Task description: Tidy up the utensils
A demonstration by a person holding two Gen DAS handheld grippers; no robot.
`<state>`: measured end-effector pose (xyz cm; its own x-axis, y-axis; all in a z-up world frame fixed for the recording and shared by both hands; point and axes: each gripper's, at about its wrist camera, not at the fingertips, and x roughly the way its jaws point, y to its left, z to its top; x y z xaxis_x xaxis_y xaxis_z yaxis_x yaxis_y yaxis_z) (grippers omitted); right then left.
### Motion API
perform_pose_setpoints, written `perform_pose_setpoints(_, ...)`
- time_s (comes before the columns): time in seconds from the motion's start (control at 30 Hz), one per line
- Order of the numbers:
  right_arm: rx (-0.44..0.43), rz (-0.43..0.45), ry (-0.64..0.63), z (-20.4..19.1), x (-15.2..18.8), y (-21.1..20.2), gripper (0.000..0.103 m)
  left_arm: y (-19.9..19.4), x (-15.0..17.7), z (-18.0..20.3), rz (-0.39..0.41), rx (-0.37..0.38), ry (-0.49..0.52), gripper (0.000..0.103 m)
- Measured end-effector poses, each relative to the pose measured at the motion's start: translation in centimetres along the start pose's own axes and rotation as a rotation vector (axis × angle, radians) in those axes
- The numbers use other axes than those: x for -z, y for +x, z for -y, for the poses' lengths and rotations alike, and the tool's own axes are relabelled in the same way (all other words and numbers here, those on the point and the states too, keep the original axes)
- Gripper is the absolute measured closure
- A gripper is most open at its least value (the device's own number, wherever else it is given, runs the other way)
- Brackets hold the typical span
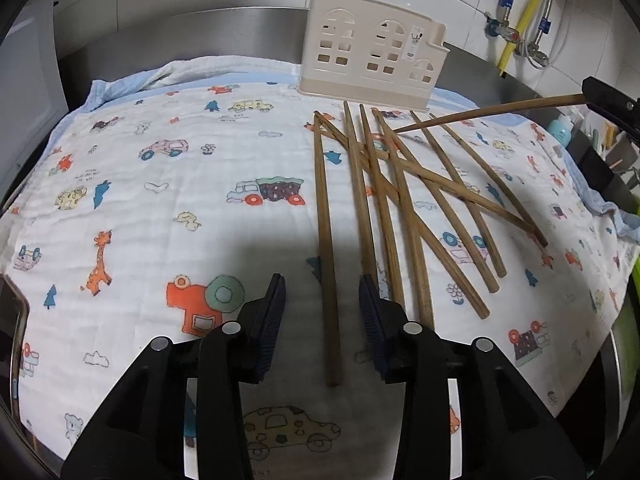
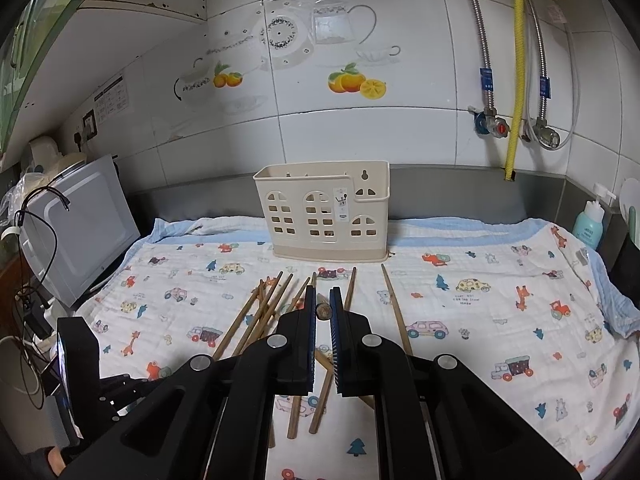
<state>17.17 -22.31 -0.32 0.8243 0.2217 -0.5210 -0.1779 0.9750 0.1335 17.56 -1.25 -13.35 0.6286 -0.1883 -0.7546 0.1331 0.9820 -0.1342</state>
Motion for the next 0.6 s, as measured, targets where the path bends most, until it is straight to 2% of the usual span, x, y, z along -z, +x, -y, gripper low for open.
perform_pose_setpoints(0.07,-0.001,-0.001,0.002,0.08,-0.04,0.02,0.096,-0.02,0.03,0.08,0.001,-0.001,-0.001,0.086)
perform_pose_setpoints(0.37,0.0,0.002,0.002,0.0,-0.2,0.15,0.096,0.01,0.27,0.57,-0.013,-0.003,0.021,0.089)
perform_pose_setpoints(0.4,-0.002,0.002,0.005,0.05,-0.24,0.18,0.096,0.03,0.27,0.54,-0.012,-0.011,0.02,0.095)
perform_pose_setpoints(0.43,-0.003,0.002,0.009,0.08,-0.26,0.23,0.096,0.02,0.26,0.53,-0.011,-0.022,0.023,0.096)
perform_pose_setpoints(0.6,-0.002,0.001,0.01,0.15,-0.51,0.36,0.096,-0.91,-0.24,0.3,0.001,0.003,0.008,0.097)
